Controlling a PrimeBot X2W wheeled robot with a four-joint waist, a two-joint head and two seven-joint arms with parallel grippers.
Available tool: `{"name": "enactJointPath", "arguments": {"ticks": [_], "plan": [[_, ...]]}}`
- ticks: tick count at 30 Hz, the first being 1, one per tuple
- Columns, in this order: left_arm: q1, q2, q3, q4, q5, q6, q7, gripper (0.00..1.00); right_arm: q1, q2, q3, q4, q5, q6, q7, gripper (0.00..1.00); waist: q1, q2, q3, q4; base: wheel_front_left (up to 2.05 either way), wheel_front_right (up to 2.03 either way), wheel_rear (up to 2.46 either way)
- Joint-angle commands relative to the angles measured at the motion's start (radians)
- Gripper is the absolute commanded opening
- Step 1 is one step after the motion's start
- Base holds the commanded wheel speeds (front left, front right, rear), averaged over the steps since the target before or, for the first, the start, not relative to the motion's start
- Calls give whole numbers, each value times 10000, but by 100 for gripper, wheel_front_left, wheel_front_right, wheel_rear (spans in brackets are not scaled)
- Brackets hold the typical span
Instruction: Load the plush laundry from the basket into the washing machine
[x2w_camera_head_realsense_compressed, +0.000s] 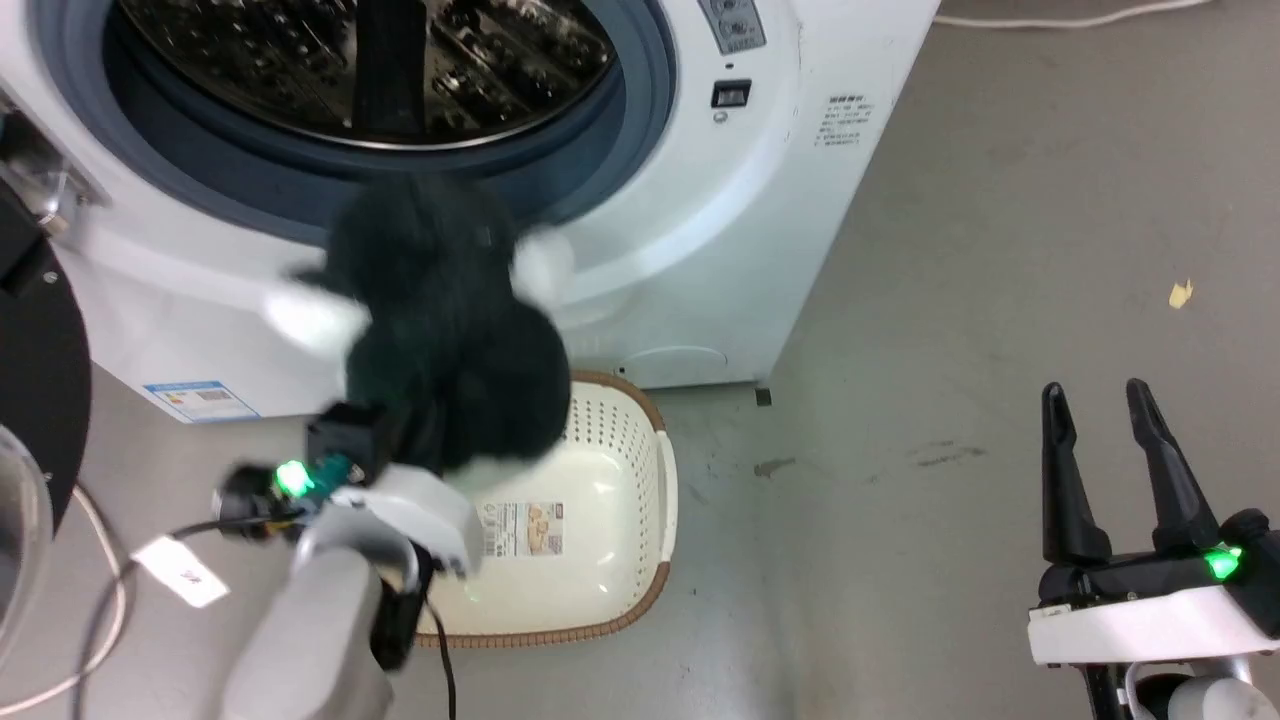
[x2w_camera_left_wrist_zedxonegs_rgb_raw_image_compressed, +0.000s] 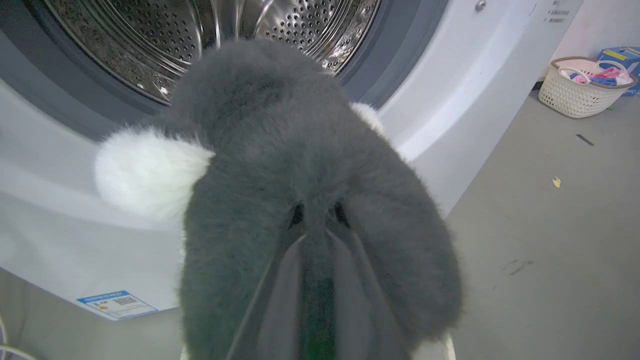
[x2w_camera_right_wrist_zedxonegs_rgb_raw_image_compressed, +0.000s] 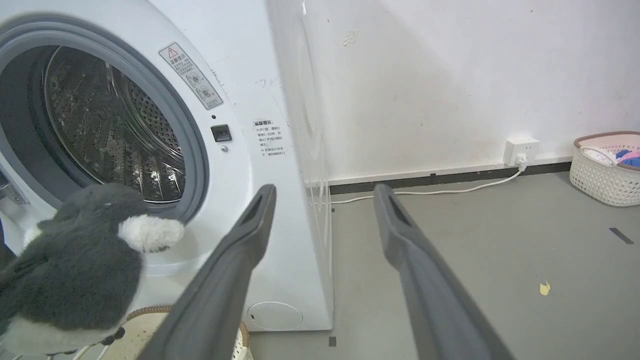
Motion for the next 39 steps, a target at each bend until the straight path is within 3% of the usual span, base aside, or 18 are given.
{"name": "enactJointPath", "arguments": {"ticks": [1, 8, 15, 20, 25, 32, 39], "plan": [[29, 62, 79, -377, 90, 71, -68, 0, 50, 24, 18, -63, 27, -7, -42, 100, 0, 0, 125, -52, 0, 0, 0], [-521, 706, 743, -2917, 284, 391, 71, 0, -261, 24, 134, -141, 184, -7, -42, 100, 0, 0, 1083, -466, 0, 0, 0], [-2957, 1890, 1300, -3458, 290, 286, 1805, 0, -873, 24, 378, -208, 526, -7, -42, 100, 0, 0, 2575, -1134, 0, 0, 0], [-5171, 2629, 1395, -2720, 467, 110, 3071, 0, -1349, 24, 536, -186, 918, -7, -42, 100, 0, 0, 3554, -1668, 0, 0, 0], [-7370, 3188, 1289, -1058, 768, -59, 4003, 0, -1709, 24, 748, -129, 1305, -7, -42, 100, 0, 0, 4331, -2161, 0, 0, 0], [-9457, 3445, 932, 1007, 1288, -21, 4272, 0, -1998, 24, 981, -88, 1718, -7, -42, 100, 0, 0, 5001, -2648, 0, 0, 0], [-10113, 3288, 595, 2544, 1433, -91, 4067, 0, -2090, 24, 962, -35, 1797, -7, -42, 100, 0, 0, 5133, -2677, 0, 0, 0]]}}
